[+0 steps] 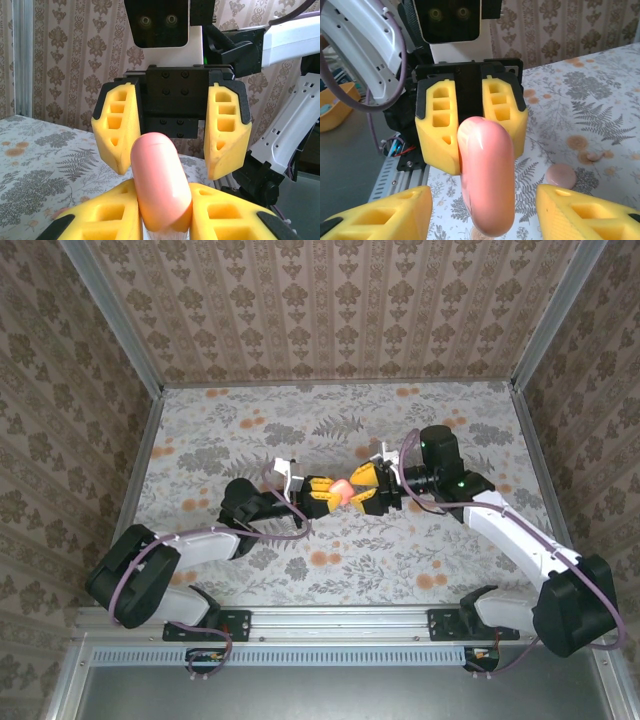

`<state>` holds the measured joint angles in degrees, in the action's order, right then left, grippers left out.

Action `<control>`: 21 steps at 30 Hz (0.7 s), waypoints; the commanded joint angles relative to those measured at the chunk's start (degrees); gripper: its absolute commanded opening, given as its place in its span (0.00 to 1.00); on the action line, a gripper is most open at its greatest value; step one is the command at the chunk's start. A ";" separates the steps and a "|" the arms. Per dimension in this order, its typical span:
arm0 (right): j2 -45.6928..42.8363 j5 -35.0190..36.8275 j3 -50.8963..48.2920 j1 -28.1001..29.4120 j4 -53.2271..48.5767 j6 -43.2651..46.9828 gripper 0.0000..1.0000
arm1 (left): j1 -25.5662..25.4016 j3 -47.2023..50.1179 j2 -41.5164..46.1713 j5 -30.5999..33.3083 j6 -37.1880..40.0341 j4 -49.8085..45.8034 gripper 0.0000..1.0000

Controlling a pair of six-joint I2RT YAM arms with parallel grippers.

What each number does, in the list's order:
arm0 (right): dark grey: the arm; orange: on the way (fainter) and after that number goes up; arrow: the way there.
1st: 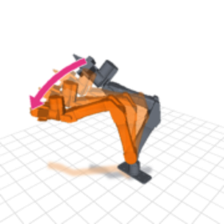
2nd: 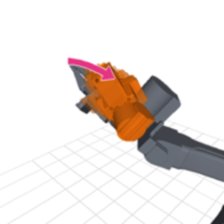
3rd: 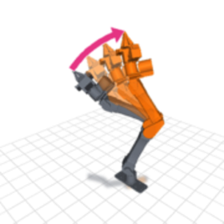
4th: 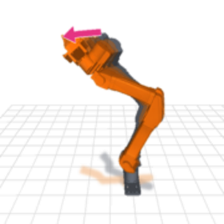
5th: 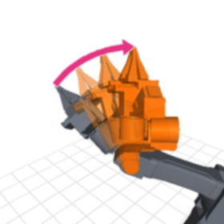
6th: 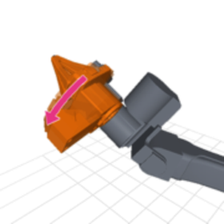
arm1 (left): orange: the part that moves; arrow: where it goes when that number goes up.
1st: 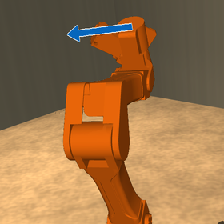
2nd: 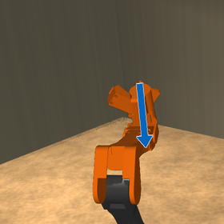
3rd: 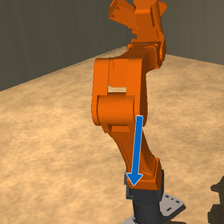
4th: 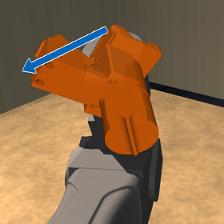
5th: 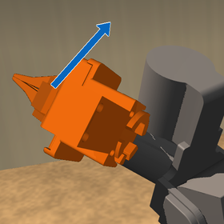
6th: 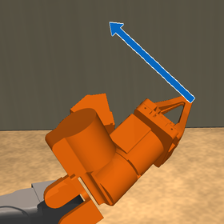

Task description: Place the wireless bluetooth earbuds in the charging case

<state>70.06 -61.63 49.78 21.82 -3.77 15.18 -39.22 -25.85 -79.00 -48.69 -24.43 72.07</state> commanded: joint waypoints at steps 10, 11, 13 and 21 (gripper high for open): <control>5.05 -8.60 5.44 0.70 -7.20 4.76 0.41 | 0.20 -3.68 1.57 -3.25 -1.89 1.77 0.23; 5.39 -8.90 5.86 0.63 -7.73 5.01 0.37 | 0.23 -3.76 1.57 -3.26 -1.90 1.75 0.23; 5.79 -9.17 6.45 0.76 -8.54 5.53 0.29 | 0.28 -3.73 1.57 -3.34 -1.94 1.75 0.23; 6.19 -6.92 9.31 0.76 -15.92 10.77 0.13 | 0.27 -2.83 1.52 -2.36 -0.18 0.93 0.31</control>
<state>76.25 -67.72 56.73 22.11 -15.16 22.44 -39.00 -27.97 -78.98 -51.11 -25.50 72.47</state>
